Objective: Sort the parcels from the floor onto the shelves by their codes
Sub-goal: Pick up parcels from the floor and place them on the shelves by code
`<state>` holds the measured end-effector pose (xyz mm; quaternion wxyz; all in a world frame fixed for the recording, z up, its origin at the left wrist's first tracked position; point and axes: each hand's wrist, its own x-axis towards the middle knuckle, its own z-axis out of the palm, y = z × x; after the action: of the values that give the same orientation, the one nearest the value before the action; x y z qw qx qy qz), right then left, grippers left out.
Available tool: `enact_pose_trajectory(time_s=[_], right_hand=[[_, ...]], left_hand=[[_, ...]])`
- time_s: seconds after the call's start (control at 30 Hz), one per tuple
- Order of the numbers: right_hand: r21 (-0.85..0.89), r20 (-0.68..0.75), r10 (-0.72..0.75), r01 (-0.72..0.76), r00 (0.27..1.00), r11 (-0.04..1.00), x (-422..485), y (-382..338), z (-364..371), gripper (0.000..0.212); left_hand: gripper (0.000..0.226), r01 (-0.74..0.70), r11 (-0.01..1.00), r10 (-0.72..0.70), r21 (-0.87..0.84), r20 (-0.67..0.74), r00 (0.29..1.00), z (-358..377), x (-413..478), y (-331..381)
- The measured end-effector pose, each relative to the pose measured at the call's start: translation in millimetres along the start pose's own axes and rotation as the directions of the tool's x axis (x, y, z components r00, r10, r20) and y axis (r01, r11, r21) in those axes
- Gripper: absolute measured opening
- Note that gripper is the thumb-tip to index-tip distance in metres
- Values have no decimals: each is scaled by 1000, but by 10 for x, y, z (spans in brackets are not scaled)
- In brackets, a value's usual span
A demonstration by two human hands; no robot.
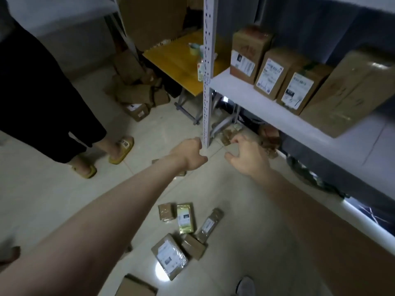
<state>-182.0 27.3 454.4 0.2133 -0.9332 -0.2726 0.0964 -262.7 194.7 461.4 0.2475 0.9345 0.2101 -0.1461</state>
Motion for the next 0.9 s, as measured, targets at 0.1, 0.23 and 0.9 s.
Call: enact_pose_trajectory(time_s=[0.1,0.23,0.9], right_hand=[[77,75,160,-166,984,983,-202,119,598,50],[76,189,305,-324,933,943,-475,248,1272,55],[62,484,618,-729,619,682,-446,1453,3725,34]], left_hand=[[41,41,999,-41,-3,54,998,471,-49,-371],[48,135,989,-128,-53,117,985,1036,-78,-784],[41,332,895,-266,-297,240,934,3110,553,-1112]])
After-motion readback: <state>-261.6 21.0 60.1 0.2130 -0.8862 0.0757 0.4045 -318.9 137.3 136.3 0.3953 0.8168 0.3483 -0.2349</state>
